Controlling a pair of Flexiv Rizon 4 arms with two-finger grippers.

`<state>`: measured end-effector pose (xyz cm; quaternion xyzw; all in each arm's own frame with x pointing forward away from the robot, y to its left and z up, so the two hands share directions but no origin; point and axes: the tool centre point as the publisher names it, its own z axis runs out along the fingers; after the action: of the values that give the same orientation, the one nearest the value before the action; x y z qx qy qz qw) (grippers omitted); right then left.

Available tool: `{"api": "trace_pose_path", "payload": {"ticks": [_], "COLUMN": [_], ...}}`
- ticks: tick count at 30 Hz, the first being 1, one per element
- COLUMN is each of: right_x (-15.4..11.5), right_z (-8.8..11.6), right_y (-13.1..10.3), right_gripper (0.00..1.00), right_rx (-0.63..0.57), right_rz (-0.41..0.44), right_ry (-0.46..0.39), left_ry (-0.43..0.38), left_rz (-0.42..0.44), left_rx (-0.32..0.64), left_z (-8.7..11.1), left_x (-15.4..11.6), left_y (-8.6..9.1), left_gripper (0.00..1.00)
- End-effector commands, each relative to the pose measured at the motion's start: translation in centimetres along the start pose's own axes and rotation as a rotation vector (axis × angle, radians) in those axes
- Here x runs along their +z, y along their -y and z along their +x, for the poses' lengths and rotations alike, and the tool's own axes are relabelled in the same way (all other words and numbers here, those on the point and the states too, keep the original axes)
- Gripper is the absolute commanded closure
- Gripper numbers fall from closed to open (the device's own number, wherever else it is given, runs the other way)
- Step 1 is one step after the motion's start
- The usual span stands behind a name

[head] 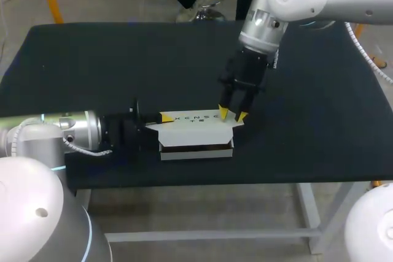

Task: Assemble the packaging by folding the flat box into shape, placing the metal phone stand inside, and closing the box properly

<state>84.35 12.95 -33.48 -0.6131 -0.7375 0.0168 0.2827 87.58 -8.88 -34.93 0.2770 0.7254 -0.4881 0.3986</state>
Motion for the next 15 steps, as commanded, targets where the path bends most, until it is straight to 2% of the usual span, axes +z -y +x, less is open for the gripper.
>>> {"api": "trace_pose_path", "payload": {"ticks": [1, 7, 15], "right_x": [0.2, 0.4, 0.5], "right_z": [-0.1, -0.2, -0.2], "right_y": [0.2, 0.2, 0.1], "right_gripper": [0.53, 0.53, 0.52], "right_rx": [-0.003, -0.002, 0.0], "right_rz": [-0.005, -0.009, -0.012], "right_ry": [-0.003, -0.005, -0.008], "left_ry": [0.008, 0.014, 0.03], "left_rz": [-0.003, -0.007, -0.017], "left_rx": [0.001, 0.003, 0.016], "left_z": [0.2, 0.2, 0.0], "left_x": [-0.2, -0.4, -1.5], "left_y": [0.1, 0.2, 0.6], "left_gripper": [0.83, 0.71, 0.71]}}
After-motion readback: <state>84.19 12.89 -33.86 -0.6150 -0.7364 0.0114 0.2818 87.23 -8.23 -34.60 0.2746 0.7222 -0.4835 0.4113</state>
